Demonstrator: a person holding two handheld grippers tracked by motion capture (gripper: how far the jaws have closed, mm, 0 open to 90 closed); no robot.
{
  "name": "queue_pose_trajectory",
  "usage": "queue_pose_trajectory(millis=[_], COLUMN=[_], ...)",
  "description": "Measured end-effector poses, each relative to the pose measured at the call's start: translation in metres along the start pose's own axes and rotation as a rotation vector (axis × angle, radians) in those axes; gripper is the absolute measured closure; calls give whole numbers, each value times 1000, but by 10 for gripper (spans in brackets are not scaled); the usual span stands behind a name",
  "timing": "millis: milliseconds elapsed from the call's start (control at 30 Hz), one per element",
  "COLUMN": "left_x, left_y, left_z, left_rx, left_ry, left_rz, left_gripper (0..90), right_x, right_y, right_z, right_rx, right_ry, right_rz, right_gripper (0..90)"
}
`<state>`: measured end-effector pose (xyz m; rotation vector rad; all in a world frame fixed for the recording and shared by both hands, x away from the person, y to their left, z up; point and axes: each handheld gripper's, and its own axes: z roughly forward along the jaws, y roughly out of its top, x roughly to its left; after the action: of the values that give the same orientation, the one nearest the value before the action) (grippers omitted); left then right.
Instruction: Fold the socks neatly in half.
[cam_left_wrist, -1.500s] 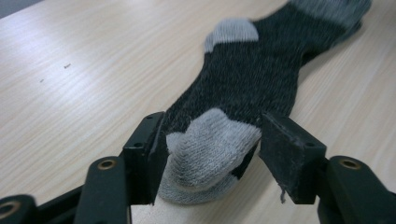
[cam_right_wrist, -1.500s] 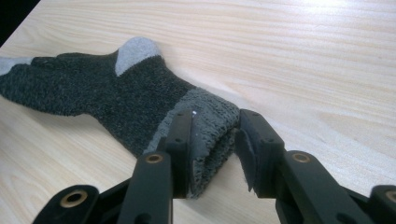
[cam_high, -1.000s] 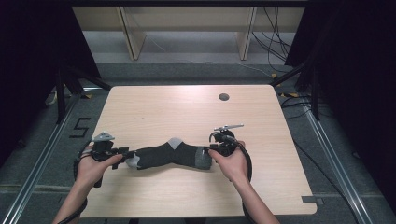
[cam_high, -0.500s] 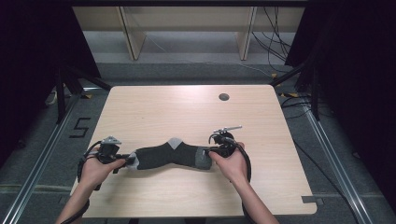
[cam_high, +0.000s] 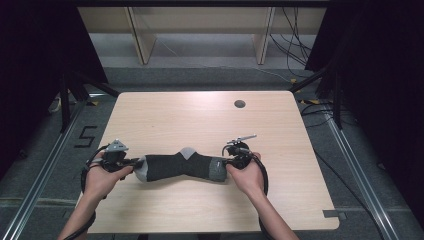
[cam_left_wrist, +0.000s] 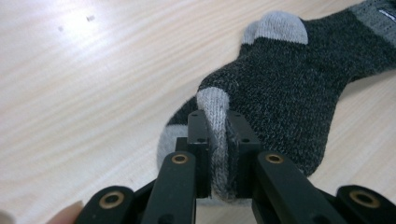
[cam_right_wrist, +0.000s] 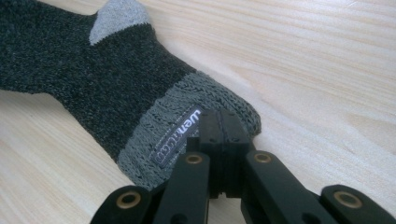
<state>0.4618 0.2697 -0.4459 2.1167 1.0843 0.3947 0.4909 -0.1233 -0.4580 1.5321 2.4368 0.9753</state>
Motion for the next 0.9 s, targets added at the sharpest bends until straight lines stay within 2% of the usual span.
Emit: queue_pose_trajectory(millis=[67,100,133,167,200,267,300,333,367,433,500,533,567,600,633,700,733,767,800,833,867,900], left_x=[1,1,3,4,6,7,7,8,9,10,9,7,7,7,7,6,6,5,4,3,1,0], left_y=[1,1,0,0,-2,-8,-12,-16,-20,-21,-21,-20,-20,-19,-17,-16,-14,-13,-12,-11,-10,-10], left_z=[1,3,4,5,7,15,19,21,23,23,22,21,21,19,13,11,6,2,-3,-7,-9,-10], left_rx=[-24,-38,-25,-19,-3,32,47,53,41,36,39,50,50,51,26,14,-5,-19,-27,-42,-59,-67], left_ry=[12,19,20,26,28,23,36,50,50,43,40,41,41,41,35,39,45,38,30,32,36,32], left_rz=[-1,-10,-5,-16,-10,-26,-31,-41,-70,-74,-68,-65,-65,-66,-92,-104,-119,-127,-128,-130,-137,-141], left_gripper=[818,817,816,815,814,809,807,806,803,801,791,755,722,722,633,535,535,525,525,521,518,518], right_x=[0,-1,2,1,2,3,3,2,5,4,6,6,6,6,3,0,1,-3,-2,-5,-7,-8], right_y=[0,0,1,1,2,2,3,3,3,4,6,8,8,9,9,8,8,7,8,8,8,8], right_z=[-2,-2,-4,-6,-7,-8,-9,-9,-13,-15,-19,-19,-19,-17,-13,-11,-9,-6,-5,-4,-1,-1], right_rx=[0,-5,-15,-12,-18,-28,-36,-39,-47,-52,-60,-63,-63,-59,-51,-49,-44,-44,-29,-17,-34,-30], right_ry=[-26,-22,-16,-3,-6,-19,-13,-15,0,-3,0,-1,-1,7,9,10,14,9,15,20,2,3], right_rz=[-1,-6,9,-12,-6,3,4,-1,40,34,51,55,55,69,92,83,112,108,152,162,157,162], right_gripper=[900,900,900,900,900,900,900,900,900,899,867,783,783,737,691,671,653,632,601,580,564,552])
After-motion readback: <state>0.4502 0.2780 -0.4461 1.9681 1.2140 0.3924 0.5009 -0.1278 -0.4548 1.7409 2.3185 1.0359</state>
